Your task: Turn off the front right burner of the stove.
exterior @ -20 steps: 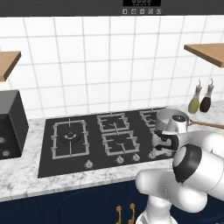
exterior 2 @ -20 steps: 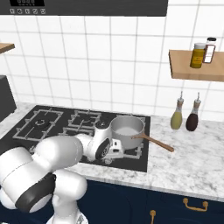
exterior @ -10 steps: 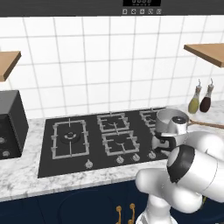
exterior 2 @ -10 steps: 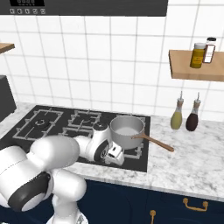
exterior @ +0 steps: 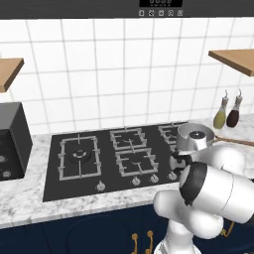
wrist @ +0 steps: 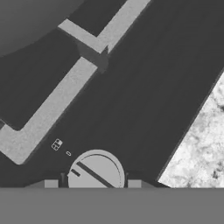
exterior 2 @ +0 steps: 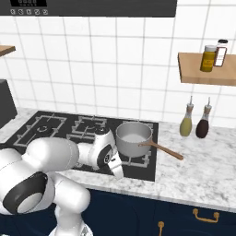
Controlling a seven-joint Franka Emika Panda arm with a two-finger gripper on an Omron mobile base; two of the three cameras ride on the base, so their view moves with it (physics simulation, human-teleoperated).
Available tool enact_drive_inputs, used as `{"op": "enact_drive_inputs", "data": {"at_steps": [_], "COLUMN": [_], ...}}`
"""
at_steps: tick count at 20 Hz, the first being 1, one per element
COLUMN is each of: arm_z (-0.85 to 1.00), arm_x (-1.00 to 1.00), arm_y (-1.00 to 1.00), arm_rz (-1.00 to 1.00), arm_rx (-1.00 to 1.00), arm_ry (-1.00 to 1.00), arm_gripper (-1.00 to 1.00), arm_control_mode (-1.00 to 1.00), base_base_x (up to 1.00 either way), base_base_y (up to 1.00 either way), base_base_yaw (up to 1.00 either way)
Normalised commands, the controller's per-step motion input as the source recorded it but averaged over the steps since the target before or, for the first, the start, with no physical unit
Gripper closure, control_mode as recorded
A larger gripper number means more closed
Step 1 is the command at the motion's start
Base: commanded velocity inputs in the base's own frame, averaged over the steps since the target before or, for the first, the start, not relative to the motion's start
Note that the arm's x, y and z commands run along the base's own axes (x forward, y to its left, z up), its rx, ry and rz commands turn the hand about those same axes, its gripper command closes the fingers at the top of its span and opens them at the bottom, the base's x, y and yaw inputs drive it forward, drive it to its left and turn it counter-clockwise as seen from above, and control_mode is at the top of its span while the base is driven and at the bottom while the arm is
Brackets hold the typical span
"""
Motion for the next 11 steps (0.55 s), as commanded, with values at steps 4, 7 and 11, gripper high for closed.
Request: {"op": "enact_drive_inputs", "data": {"at_steps": [4,7,11], "arm_z": [0.0,0.0,-0.18], "arm_x": [0.0,-0.01,0.0], "arm_y": [0.0,-0.01,0.0], "arm_rz": [-0.88,-0.87,-0.98], "arm_rx": [0.0,0.0,0.0], "arm_ry": [-0.09,-0.05,0.0], "arm_gripper": [1.0,1.0,1.0], "arm_control_mode": [-1.0,-1.0,-1.0], "base_base_x": [0.0,0.0,0.0], "base_base_y": [0.0,0.0,0.0], "base_base_yaw": [0.0,0.0,0.0]}}
